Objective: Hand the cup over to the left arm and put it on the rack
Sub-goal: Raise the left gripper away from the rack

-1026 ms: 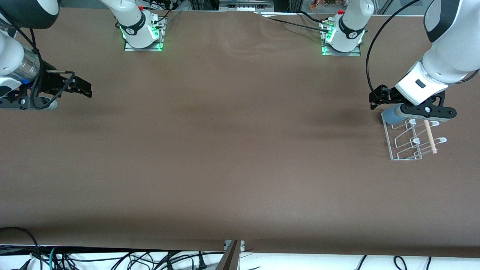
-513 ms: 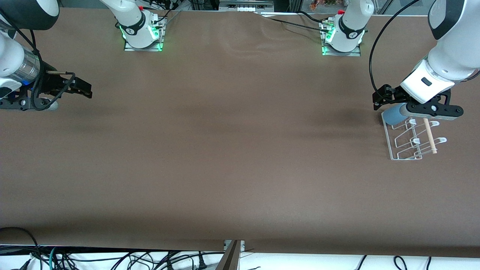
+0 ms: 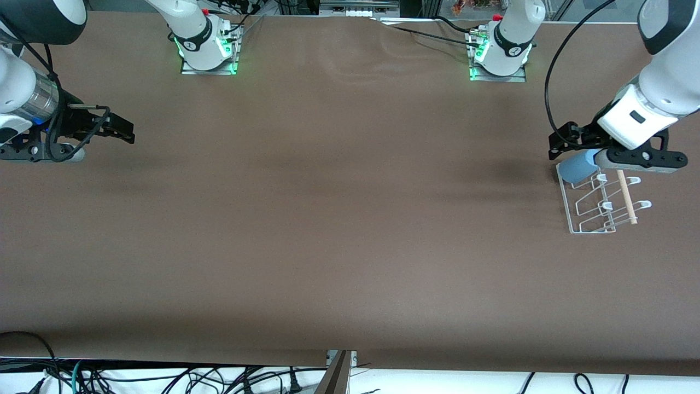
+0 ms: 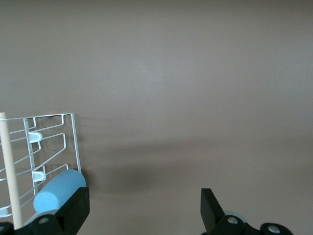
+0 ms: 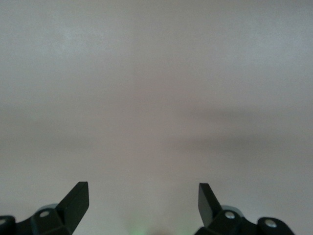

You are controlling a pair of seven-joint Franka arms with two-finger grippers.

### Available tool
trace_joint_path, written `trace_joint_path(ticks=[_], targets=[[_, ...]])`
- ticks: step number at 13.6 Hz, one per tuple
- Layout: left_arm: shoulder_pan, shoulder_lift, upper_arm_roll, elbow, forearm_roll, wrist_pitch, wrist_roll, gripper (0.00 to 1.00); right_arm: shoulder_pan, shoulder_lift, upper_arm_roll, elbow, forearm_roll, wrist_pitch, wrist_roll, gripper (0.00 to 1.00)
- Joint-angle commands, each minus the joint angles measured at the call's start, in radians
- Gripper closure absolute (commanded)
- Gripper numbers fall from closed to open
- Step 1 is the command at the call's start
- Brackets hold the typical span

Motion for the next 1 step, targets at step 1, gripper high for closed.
trace_joint_path(ticks=[1], targets=[[-0.004,-0.034,0.009,-0.021,-0.014,0.011,-0.006,0.0,0.002,0.01,-0.001,0.025,0.0,-0.011,-0.009,0.01]])
